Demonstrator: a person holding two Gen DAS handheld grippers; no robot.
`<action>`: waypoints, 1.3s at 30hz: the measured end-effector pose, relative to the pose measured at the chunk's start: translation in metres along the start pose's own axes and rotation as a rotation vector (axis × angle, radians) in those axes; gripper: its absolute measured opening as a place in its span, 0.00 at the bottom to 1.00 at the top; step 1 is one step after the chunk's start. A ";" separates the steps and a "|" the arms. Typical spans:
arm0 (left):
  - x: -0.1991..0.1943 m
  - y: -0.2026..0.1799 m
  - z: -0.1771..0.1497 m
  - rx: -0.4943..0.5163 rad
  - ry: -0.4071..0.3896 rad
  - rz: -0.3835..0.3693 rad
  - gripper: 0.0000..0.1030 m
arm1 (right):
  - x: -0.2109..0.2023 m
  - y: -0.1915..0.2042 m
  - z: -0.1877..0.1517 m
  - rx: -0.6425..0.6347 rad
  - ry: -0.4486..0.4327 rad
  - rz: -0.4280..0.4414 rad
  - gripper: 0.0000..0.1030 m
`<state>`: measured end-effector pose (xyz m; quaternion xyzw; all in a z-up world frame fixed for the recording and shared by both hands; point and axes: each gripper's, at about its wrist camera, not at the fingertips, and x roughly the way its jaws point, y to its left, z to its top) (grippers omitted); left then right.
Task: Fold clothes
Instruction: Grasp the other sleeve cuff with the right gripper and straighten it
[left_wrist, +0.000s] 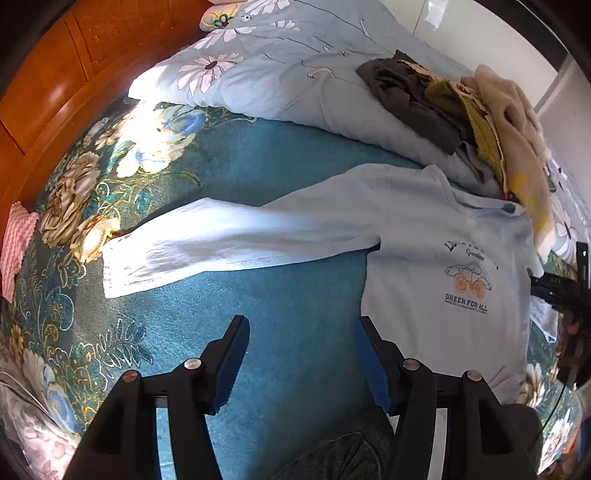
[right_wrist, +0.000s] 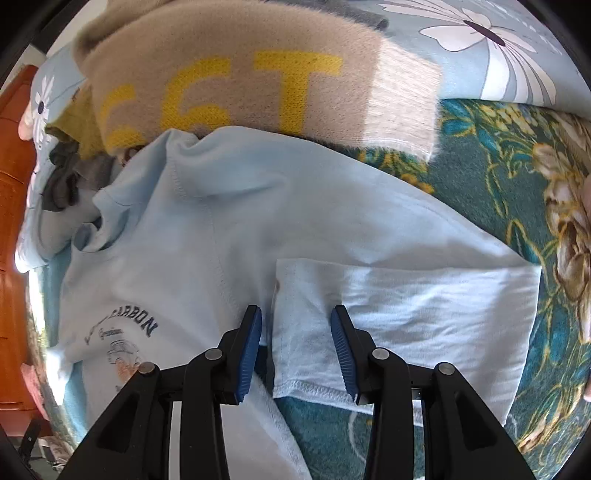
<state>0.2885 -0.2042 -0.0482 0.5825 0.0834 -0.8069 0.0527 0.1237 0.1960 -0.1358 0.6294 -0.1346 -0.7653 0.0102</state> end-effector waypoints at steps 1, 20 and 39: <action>0.001 -0.001 0.000 0.006 0.004 0.003 0.61 | 0.001 0.001 0.001 0.001 -0.001 -0.005 0.42; -0.005 0.013 -0.014 -0.057 -0.001 -0.058 0.61 | -0.158 -0.068 -0.020 -0.019 -0.284 -0.089 0.04; -0.004 0.042 -0.025 -0.154 0.014 -0.075 0.61 | -0.205 -0.207 -0.043 0.278 -0.308 -0.190 0.05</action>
